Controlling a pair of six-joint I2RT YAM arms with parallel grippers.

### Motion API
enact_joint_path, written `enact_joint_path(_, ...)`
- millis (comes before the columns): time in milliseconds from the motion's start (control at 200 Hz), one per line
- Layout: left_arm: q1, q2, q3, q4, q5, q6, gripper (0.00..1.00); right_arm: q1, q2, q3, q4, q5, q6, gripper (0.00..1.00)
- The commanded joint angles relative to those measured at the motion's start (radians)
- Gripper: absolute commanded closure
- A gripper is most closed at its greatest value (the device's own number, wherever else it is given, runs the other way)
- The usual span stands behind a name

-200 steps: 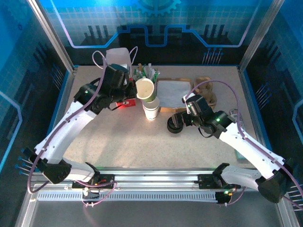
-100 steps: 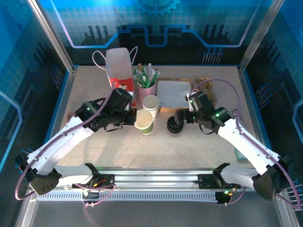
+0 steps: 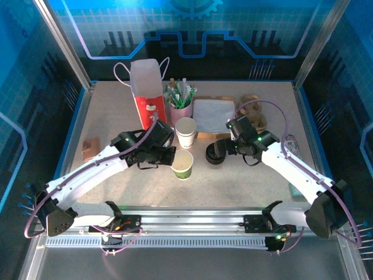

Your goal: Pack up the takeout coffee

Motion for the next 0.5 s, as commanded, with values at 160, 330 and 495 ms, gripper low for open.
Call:
enact_joint_path(160,-0.039,0.067,-0.077,0.104,0.036,-0.023,1.0,0.006,0.081,0.005,0.035,-0.042,-0.001,0.03)
enact_joint_path(330,-0.047,0.102,-0.107,0.142,0.032,-0.027,1.0,0.022,0.144,0.014,0.06,-0.056,-0.006,0.04)
enact_joint_path(495,-0.05,0.127,-0.126,0.167,0.016,-0.023,1.0,0.037,0.205,0.035,0.076,-0.062,-0.011,0.04)
